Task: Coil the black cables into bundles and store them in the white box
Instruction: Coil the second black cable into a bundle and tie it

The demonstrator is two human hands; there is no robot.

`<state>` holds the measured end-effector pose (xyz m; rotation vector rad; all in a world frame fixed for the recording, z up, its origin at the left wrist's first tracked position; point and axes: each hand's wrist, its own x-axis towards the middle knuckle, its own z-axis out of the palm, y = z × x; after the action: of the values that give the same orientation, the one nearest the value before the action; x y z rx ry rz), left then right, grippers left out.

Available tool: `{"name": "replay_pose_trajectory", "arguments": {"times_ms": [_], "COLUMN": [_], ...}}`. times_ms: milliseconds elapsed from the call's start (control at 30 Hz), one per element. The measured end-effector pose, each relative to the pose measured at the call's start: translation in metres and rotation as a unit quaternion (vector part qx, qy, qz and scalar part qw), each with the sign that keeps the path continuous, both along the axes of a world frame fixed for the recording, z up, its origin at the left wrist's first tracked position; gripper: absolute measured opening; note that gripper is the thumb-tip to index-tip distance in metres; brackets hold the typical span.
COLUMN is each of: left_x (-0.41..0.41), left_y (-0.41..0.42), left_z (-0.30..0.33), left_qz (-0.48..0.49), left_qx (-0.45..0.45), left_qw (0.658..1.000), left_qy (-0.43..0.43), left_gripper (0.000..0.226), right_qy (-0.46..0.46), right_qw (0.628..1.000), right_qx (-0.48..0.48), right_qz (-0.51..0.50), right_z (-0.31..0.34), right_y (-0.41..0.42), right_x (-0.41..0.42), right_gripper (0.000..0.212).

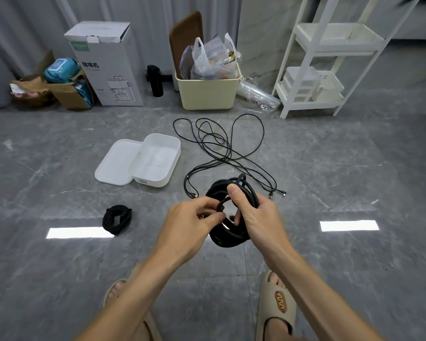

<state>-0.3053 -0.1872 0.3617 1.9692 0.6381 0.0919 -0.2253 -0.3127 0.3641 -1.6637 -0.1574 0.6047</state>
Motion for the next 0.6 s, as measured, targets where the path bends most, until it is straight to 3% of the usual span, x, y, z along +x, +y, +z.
{"name": "replay_pose_trajectory", "arguments": {"times_ms": [133, 267, 600], "left_x": [-0.0004, 0.0028, 0.0023], "left_y": [-0.0087, -0.0078, -0.0079], "left_z": [0.0000, 0.0032, 0.0034], "left_qz": [0.061, 0.099, 0.027], "left_qx": [-0.004, -0.045, 0.031], "left_qw": [0.996, 0.989, 0.994], "left_qy": [-0.067, -0.103, -0.100], "left_gripper": [0.014, 0.017, 0.017], "right_qy": [0.007, 0.017, 0.009], "right_qw": [0.999, 0.999, 1.000], "right_qx": [0.018, 0.011, 0.011], "right_qz": [0.025, 0.037, 0.003], "right_z": [0.0039, 0.0028, -0.0004], "right_y": [0.0013, -0.0012, -0.0010], "right_x": [-0.0011, -0.0010, -0.0004], "right_gripper": [0.033, 0.033, 0.044]}}
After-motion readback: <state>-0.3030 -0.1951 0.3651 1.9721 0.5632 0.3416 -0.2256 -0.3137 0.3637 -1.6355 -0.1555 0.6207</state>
